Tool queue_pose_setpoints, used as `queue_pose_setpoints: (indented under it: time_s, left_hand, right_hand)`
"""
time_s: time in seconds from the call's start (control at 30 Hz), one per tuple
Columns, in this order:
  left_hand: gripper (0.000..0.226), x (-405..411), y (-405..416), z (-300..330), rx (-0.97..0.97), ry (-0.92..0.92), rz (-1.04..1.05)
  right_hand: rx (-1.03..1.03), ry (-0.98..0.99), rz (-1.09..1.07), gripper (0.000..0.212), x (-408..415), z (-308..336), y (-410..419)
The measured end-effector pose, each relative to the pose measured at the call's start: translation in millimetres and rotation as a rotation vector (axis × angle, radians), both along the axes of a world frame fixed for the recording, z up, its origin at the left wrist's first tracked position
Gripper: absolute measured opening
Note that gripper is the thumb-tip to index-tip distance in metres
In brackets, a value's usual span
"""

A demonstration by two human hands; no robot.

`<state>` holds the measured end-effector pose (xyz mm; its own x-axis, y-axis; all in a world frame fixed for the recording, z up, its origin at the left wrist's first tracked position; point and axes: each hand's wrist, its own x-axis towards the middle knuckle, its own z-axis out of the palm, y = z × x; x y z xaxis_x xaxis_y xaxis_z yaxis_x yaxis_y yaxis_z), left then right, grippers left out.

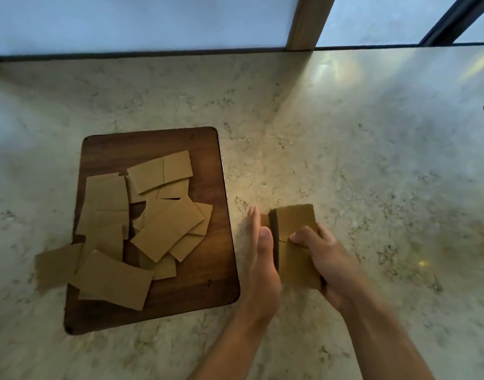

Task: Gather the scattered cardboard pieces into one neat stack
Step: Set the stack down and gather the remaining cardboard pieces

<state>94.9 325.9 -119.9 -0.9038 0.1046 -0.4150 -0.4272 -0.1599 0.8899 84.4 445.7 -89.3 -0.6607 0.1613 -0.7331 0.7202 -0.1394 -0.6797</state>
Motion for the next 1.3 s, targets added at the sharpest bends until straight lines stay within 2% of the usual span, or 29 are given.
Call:
queue_pose_setpoints:
  time_s: [0.1,0.2,0.3,0.37,0.43,0.57,0.67,0.73,0.83,0.97,1.1,1.2,1.3]
  left_hand:
    - [0.103,1,1,-6,0.056,-0.027,0.037]
    - [0.105,0,-2,-7,0.086,-0.034,0.029]
    - [0.108,-2,-5,-7,0.105,-0.036,0.028]
    - [0.101,-4,-6,-6,0.117,-0.04,0.01]
    - [0.098,-7,-6,-5,0.137,-0.047,-0.017]
    - [0.087,-9,-6,-4,0.119,-0.037,-0.063]
    - [0.088,-10,-8,0,0.111,-0.063,-0.085]
    - [0.098,-11,-10,6,0.122,-0.076,-0.095]
    - [0.103,-12,-9,10,0.12,-0.056,-0.119]
    - [0.098,-15,-10,13,0.139,-0.06,-0.133]
    - [0.087,-16,-22,17,0.131,-0.055,-0.124]
    - [0.083,-15,-46,26,0.076,0.007,-0.104]
    - [0.081,-16,-81,39,0.033,0.038,-0.011]
  right_hand:
    - [0.092,0.011,0.036,0.037,-4,-3,-9]
    - [0.261,0.01,0.07,0.048,-2,-2,-11]
    - [0.25,0.035,0.05,0.038,3,5,-12]
    - [0.264,0.045,0.052,0.035,5,11,-12]
    - [0.302,0.04,0.065,0.042,5,14,-16]
    - [0.327,-0.028,0.07,0.073,7,20,-33]
    - [0.345,-0.029,0.077,0.075,5,24,-43]
    - [0.349,-0.044,0.054,0.068,6,25,-45]
    - [0.338,-0.019,0.008,0.034,7,26,-44]
    - [0.326,-0.032,-0.009,0.025,6,31,-42]
    - [0.388,-0.027,-0.041,0.032,4,39,-35]
    - [0.514,0.083,-0.046,0.057,1,49,-37]
    - [0.558,0.191,-0.002,0.061,-14,61,-60]
